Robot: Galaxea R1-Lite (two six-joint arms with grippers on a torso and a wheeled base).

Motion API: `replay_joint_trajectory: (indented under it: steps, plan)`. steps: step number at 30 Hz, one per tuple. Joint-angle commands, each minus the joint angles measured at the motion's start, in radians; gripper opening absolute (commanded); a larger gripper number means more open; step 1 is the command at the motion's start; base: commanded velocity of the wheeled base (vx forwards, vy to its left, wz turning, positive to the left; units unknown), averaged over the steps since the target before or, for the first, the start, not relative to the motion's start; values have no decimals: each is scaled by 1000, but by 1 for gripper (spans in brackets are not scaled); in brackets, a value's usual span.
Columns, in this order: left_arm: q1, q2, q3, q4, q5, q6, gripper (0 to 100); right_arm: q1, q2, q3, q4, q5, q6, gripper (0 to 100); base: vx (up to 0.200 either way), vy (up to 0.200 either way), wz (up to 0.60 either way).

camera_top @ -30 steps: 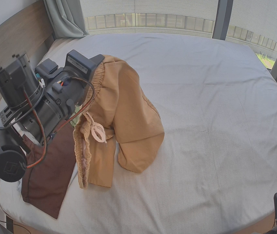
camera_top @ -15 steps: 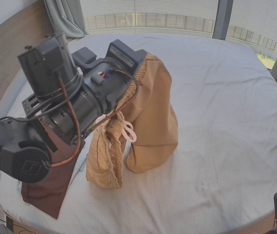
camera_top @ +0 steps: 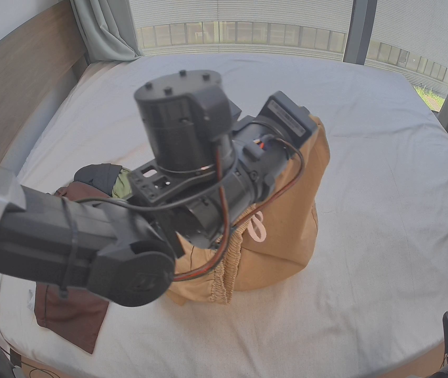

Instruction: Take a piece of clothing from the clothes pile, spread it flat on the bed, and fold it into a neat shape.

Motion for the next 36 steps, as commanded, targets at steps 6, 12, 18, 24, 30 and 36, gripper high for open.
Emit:
replay_joint_trajectory:
  steps: [6,12,18,24,30,36]
  plan:
    - [-60,179,-169,16,-2,-59,0,-1,-5,16,0,-1,-1,100,0,0,0]
    - [-104,165,-280,74,-37,-105,0,-1,-4,16,0,1,0,100,0,0,0]
    - [-119,95,-454,197,-36,-193,0,-1,-5,16,0,1,0,100,0,0,0]
    - [-116,24,-568,300,-27,-251,0,-1,-4,16,0,1,0,100,0,0,0]
    - [-40,-52,-453,315,-22,-272,0,-1,-5,16,0,1,-1,100,0,0,0]
    - [25,-123,-146,249,-42,-245,0,-1,-4,16,0,1,-1,100,0,0,0]
